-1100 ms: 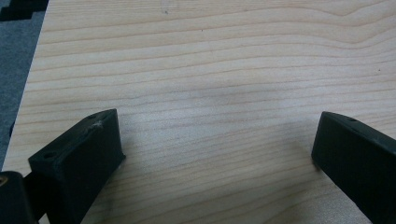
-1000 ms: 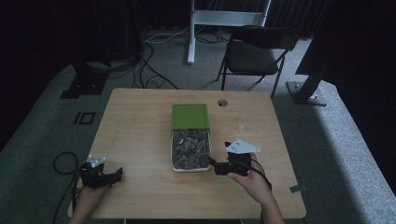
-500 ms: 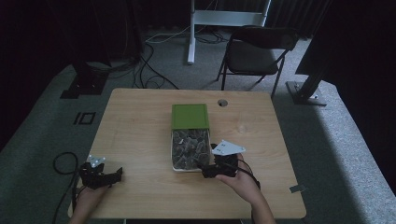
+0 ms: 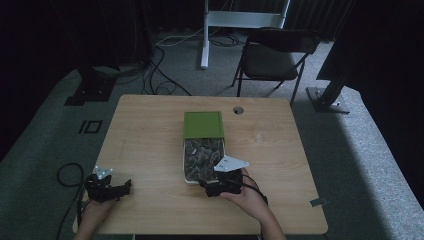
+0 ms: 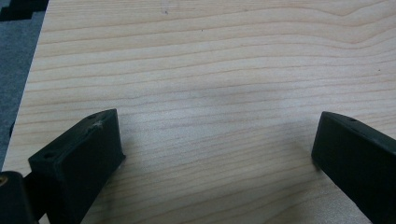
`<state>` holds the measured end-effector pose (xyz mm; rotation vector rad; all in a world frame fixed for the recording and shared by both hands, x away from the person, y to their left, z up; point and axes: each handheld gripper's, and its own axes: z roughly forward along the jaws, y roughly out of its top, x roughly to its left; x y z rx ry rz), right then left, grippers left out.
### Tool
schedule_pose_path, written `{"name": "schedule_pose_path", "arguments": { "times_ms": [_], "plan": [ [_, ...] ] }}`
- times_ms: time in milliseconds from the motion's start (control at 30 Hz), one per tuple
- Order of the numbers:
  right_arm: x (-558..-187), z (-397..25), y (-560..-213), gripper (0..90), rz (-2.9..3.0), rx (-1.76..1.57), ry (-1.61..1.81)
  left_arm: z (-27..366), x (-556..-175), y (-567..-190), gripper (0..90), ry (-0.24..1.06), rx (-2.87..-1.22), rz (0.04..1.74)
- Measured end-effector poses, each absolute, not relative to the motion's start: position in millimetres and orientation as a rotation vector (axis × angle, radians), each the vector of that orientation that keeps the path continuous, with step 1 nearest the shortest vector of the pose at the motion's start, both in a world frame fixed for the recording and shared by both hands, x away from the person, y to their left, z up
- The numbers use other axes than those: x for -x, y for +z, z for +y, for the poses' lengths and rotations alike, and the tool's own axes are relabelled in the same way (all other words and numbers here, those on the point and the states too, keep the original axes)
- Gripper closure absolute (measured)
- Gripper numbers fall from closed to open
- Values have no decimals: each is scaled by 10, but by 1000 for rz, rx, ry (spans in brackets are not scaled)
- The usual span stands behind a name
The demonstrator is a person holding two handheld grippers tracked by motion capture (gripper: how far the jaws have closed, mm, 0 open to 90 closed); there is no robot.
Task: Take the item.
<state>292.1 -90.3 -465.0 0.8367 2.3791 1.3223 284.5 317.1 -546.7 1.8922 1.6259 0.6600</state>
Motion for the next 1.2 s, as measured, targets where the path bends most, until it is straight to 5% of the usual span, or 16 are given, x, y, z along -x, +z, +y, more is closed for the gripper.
{"name": "schedule_pose_path", "arguments": {
  "times_ms": [467,900,1200],
  "plan": [
    [-2942,-786,-4853,342,2415,-846,1250,3171,-2845,-5467,23,660,-1892,1626],
    [-2950,-767,-4921,598,2438,-847,1256,3171,-2845,-5467,23,660,-1892,1626],
    [-2932,-797,-4856,662,2431,-821,1294,3171,-2845,-5467,23,660,-1892,1626]
  ]
}}
